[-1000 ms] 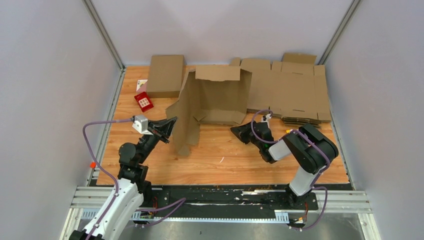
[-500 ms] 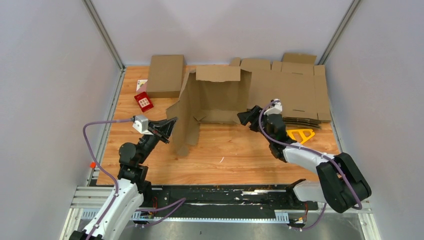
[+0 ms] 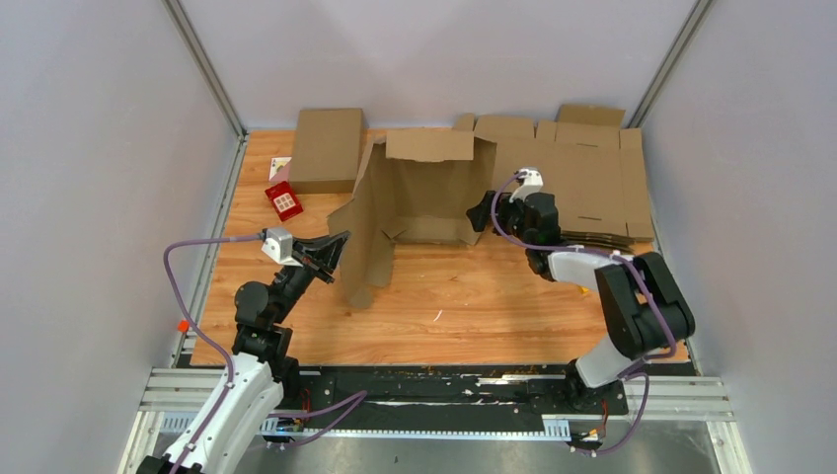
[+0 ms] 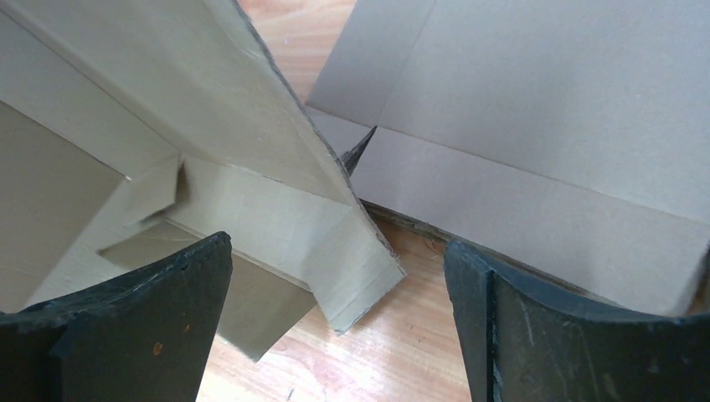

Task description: Fold the paper box

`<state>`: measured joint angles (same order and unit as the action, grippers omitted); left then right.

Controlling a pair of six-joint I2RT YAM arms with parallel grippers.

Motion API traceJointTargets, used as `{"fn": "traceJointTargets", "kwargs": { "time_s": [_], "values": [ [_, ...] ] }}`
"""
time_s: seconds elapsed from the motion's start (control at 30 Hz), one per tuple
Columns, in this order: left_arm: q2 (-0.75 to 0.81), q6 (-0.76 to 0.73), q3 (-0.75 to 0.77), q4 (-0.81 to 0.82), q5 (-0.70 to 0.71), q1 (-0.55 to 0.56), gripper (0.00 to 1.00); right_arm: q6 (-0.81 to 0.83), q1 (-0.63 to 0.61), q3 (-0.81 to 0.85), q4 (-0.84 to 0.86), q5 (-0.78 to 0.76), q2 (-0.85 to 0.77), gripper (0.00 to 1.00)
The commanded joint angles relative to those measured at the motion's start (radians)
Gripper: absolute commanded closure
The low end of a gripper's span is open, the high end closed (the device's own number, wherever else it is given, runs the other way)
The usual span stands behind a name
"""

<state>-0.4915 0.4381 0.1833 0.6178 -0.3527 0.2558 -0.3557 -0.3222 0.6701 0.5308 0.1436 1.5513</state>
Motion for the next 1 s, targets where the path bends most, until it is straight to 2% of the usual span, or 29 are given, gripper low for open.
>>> {"fn": "traceJointTargets", "kwargs": {
  "time_s": [0.0, 0.13, 0.27, 0.37, 0.47, 0.7, 0.87, 0.97],
  "values": [
    [0.0, -0.011, 0.021, -0.026, 0.001, 0.008, 1.0, 0.076, 0.002, 0.069, 0.103, 0.097, 0.107, 0.02],
    [-0.003, -0.011, 0.019, -0.023, -0.001, 0.008, 1.0, 0.049, 0.0, 0.079, 0.151, 0.177, 0.131, 0.01],
    [-0.012, -0.004, 0.019, -0.01, -0.013, 0.008, 1.0, 0.034, -0.019, 0.088, 0.14, 0.221, 0.109, 0.12],
    [-0.02, 0.004, 0.019, 0.003, -0.025, 0.008, 1.0, 0.039, -0.039, 0.098, 0.103, 0.202, 0.098, 0.24],
    [-0.029, 0.01, 0.019, 0.016, -0.034, 0.008, 1.0, 0.04, -0.063, 0.095, 0.087, 0.169, 0.103, 0.29],
    [-0.053, 0.014, 0.019, 0.03, -0.045, 0.008, 1.0, 0.036, -0.089, 0.12, 0.042, 0.085, 0.141, 0.5],
    [-0.056, 0.015, 0.019, 0.03, -0.046, 0.008, 1.0, 0.058, -0.119, 0.109, 0.04, 0.017, 0.122, 0.52],
    [-0.062, 0.016, 0.02, 0.03, -0.046, 0.008, 1.0, 0.062, -0.129, 0.118, 0.021, -0.053, 0.12, 0.58]
  ]
}}
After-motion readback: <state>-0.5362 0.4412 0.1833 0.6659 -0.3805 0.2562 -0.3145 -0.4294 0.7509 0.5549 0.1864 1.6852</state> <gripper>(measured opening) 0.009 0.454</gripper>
